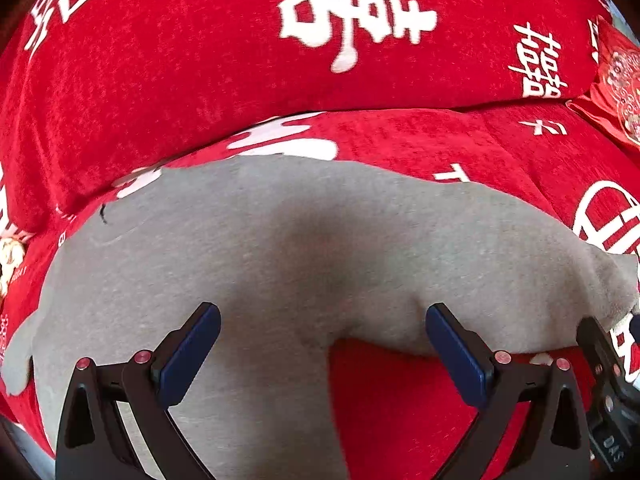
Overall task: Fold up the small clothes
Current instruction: 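Move the right tool toward the sweater sleeve cuff beside it, then close the right tool on the knit sleeve cuff and lift it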
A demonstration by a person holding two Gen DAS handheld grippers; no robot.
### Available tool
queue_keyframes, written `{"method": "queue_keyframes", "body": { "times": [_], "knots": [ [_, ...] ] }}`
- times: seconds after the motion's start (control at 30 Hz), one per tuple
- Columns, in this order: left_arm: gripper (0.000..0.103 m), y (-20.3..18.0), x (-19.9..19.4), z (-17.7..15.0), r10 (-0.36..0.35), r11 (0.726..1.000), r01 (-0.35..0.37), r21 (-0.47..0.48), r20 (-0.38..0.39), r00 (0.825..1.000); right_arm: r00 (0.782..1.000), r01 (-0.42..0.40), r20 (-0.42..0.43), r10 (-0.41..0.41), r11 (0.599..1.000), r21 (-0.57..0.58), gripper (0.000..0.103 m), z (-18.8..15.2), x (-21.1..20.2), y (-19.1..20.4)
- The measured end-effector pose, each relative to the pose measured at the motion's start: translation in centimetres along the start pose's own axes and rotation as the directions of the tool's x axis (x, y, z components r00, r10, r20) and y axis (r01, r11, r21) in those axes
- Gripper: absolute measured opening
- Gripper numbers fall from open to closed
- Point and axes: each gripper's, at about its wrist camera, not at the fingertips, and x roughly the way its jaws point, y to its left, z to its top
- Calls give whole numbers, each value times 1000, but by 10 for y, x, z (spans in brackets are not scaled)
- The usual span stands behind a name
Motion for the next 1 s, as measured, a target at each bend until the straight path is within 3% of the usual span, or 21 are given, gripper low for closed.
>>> {"method": "queue_keyframes", "body": {
  "times": [0.27, 0.43, 0.53, 0.57, 0.63, 0.7, 0.73, 0.83, 1.0],
  "knots": [
    [103, -24, 9, 8, -10, 1000, 11, 20, -23, 1000, 999, -10, -52, 16, 994, 112, 103, -5, 14, -48],
    [103, -30, 14, 7, -9, 999, 10, 34, -32, 999, 982, -149, -67, 175, 948, 281, 103, 9, 42, -82],
    [103, -26, 17, 9, -2, 1000, 3, 21, -35, 999, 968, -185, -92, 234, 910, 371, 103, 16, 63, -101],
    [103, -24, 19, 11, -1, 1000, 1, 11, -37, 999, 961, -224, -66, 270, 893, 390, 102, 19, 65, -106],
    [103, -20, 22, 12, -2, 1000, 2, -6, -44, 999, 957, -254, -37, 288, 893, 372, 90, 26, 63, -107],
    [103, -16, 23, 13, -9, 1000, 8, -19, -48, 999, 949, -275, -53, 311, 899, 341, 58, 31, 67, -105],
    [103, -14, 23, 14, -8, 1000, 7, -22, -47, 999, 942, -288, -65, 329, 893, 346, 50, 32, 70, -107],
    [103, -6, 24, 16, -3, 999, 1, -42, -41, 999, 923, -322, -84, 376, 872, 369, 10, 30, 80, -116],
    [103, 21, 36, 15, 15, 990, -23, -138, -60, 998, 944, -312, 17, 329, 875, 370, 4, 34, 57, -133]
  ]
}}
